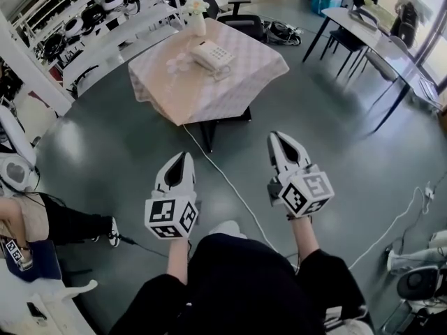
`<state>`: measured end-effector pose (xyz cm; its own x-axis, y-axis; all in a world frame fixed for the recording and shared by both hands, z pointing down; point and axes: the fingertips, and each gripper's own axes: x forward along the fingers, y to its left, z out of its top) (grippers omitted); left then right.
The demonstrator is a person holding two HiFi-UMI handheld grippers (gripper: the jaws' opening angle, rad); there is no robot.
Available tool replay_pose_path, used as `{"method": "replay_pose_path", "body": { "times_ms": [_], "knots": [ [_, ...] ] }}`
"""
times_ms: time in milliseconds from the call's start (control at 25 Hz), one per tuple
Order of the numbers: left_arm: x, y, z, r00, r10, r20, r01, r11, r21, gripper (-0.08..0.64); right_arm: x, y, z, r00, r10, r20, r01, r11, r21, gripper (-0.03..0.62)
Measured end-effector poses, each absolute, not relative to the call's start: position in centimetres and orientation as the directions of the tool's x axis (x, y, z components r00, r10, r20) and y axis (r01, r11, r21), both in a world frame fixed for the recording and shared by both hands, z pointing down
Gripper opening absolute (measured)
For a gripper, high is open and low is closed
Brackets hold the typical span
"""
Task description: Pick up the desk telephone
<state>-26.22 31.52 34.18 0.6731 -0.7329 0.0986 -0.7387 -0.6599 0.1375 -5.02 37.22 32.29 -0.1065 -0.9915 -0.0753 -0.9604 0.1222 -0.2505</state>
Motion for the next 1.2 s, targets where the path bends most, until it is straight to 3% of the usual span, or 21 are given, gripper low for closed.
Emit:
{"method": "replay_pose_path", "body": {
  "times_ms": [1200],
  "knots": [
    [-16.6, 8.9, 39.7, 0.722, -0.662, 0.201, -0.692, -0.687, 0.221, -0.002, 1.9, 14.0, 37.3, -0.079, -0.996, 0.038, -0.951, 0.063, -0.303, -0.008]
  ]
}}
